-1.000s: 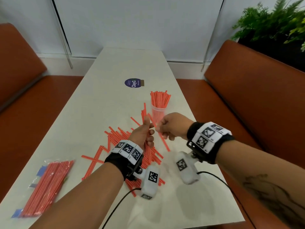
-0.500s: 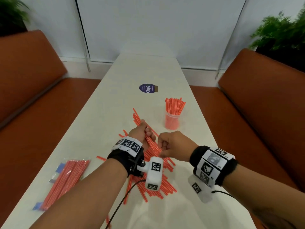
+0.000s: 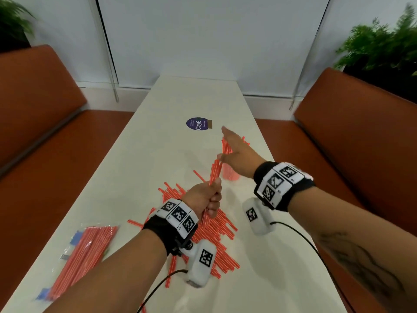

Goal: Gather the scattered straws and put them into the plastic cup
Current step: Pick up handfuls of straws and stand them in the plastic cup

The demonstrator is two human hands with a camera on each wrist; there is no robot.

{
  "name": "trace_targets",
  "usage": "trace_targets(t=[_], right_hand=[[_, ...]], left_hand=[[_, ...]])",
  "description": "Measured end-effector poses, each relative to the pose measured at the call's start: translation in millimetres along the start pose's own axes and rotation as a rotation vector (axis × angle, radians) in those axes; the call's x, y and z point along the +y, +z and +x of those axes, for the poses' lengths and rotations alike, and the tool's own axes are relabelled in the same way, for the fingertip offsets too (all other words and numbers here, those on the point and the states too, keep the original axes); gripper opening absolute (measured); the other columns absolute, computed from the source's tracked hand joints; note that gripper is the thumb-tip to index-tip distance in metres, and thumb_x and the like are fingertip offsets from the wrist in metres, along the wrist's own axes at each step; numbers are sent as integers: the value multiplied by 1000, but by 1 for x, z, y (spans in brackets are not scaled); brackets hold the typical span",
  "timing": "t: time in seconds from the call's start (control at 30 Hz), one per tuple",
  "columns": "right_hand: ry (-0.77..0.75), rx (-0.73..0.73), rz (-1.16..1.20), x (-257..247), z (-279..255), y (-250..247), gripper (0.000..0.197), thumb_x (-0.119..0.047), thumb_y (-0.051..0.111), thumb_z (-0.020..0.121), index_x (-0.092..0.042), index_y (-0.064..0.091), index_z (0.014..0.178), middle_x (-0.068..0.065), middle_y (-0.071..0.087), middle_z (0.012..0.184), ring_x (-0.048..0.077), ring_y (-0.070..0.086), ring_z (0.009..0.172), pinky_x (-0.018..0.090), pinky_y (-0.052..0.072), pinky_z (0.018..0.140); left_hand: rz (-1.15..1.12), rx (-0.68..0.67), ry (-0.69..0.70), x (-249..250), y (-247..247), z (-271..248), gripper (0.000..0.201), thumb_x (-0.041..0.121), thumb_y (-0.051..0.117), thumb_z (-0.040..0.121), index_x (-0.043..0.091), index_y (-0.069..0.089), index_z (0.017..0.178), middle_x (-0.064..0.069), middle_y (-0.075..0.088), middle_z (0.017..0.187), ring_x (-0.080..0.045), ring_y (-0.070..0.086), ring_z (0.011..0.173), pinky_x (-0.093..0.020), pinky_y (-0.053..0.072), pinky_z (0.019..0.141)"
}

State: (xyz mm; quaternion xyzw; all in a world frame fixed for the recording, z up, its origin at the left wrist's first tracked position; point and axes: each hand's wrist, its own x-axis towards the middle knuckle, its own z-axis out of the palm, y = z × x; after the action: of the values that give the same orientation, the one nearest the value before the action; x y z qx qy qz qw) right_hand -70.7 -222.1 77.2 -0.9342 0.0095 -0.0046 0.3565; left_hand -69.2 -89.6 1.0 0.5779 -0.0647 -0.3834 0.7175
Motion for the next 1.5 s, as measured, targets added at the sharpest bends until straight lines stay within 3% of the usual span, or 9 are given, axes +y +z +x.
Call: trace_targets(t=[0.27,0.57,0.67,0.8,0.97,1.13,1.3,1.4,1.5], right_hand=[[-40,-202,-67,-6,4,9,36,-12,41,98,-12,52,133,3,49,142,17,43,132,26,28,109],[-38,-146,17,7,-4,14,40,-14,42,98,-12,43,139,3,44,144,17,43,130,27,33,109],[101,-48,296,15,-3,10,53,-21,54,93,-15,35,142,0,50,130,13,54,105,27,52,81],[190,-186,414,30,-10,11,44,-27,63,87,9,57,112,16,55,81,15,45,58,23,36,52],[166,-170,552,34,-12,3,24,-17,58,91,-4,59,71,10,46,58,13,39,45,17,33,40],[144,73,573,36,-3,-28,18,-17,53,94,-5,55,81,5,47,55,14,39,45,21,36,44],[139,403,553,40,25,-60,13,-14,52,94,-6,55,85,4,47,55,14,40,44,22,37,42],[147,526,401,49,41,-63,16,-16,53,94,-13,55,78,0,51,58,10,46,46,21,39,49],[162,507,188,59,55,-55,12,-20,53,93,-13,56,85,-6,53,66,6,51,57,17,40,53]], left_hand=[[-50,46,12,-1,-7,0,36,41,46,92,17,37,68,8,33,45,-2,28,33,-11,26,32],[69,75,45,2,2,4,36,39,49,92,14,40,67,4,33,52,-3,28,33,-10,24,33],[133,69,65,4,8,6,36,37,54,90,13,43,65,5,35,50,-3,28,32,-11,23,33],[224,36,95,8,16,10,32,27,54,92,11,48,65,0,33,55,-2,30,33,-11,23,35],[215,30,100,4,16,15,27,26,62,87,10,51,67,4,41,49,-3,36,35,-16,31,36],[571,108,117,11,8,27,27,27,56,91,15,52,68,3,44,53,-5,39,37,-17,34,40],[700,357,226,39,5,63,28,23,44,97,9,59,78,-3,49,67,-17,42,55,-24,32,53],[1146,455,283,49,12,82,31,21,50,93,15,53,124,-8,56,109,-26,57,98,-32,46,83],[1494,394,219,47,13,98,51,19,46,94,29,35,143,-9,36,145,-28,39,131,-40,40,104]])
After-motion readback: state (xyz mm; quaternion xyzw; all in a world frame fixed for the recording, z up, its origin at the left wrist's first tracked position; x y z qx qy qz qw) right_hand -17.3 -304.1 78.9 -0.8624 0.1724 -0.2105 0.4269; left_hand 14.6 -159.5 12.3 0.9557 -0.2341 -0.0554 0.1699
